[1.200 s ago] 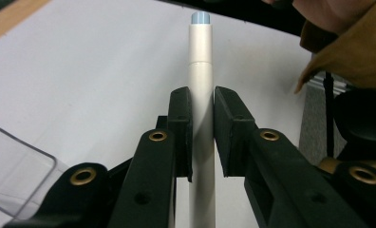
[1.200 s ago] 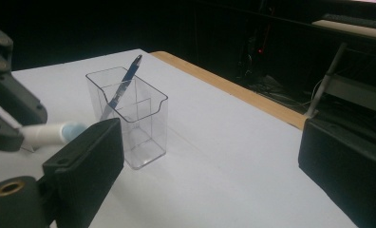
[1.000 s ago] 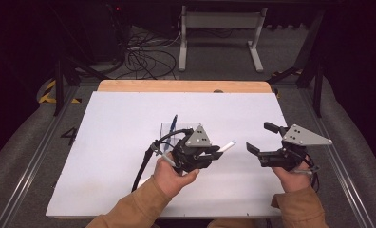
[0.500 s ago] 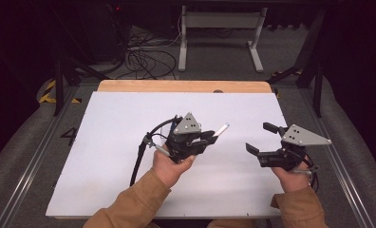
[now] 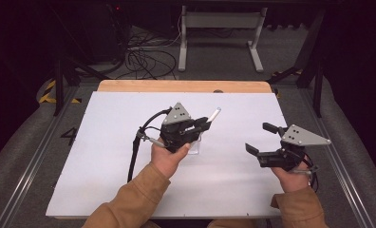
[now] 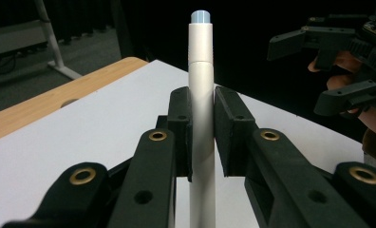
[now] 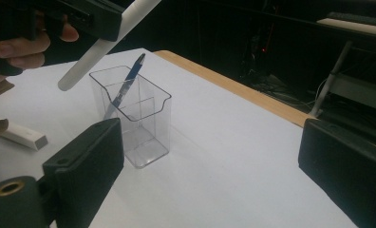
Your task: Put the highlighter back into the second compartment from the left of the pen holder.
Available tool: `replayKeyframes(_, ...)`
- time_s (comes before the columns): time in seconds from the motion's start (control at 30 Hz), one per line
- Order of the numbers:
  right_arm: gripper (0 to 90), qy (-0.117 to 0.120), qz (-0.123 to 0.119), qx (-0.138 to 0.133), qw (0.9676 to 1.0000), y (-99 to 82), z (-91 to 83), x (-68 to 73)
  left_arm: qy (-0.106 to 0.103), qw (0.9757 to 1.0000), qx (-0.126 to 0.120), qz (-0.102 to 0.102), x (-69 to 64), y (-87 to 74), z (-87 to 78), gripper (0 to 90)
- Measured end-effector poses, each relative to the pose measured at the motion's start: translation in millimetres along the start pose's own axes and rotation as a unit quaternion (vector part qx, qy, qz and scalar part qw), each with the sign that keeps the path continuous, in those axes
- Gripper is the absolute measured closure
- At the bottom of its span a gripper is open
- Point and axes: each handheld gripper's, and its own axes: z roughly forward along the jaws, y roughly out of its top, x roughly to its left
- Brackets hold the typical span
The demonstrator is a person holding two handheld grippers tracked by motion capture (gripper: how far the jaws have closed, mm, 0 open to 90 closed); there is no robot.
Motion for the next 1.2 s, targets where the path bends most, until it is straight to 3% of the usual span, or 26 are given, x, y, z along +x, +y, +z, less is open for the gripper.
replayKeyframes(0.43,8.5,0.002,-0.001,0.0,1.0,0.0,0.3,0.6,0.036,0.9985,-0.037,-0.018,27.2,-5.8,-3.1,78.1)
replayKeyframes(0.63,8.5,0.005,-0.002,0.002,1.0,0.0,1.4,1.5,0.044,0.9978,-0.043,-0.027,38.0,-9.4,-2.7,78.1)
replayKeyframes(0.83,8.5,0.005,-0.004,0.002,1.0,0.2,1.3,1.9,0.053,0.9972,-0.05,-0.014,43.9,-11.6,0.6,78.0)
replayKeyframes(1.2,8.5,0.007,-0.005,0.002,1.0,0.1,1.5,2.1,0.057,0.9967,-0.048,-0.031,55.9,-17.3,8.3,77.9)
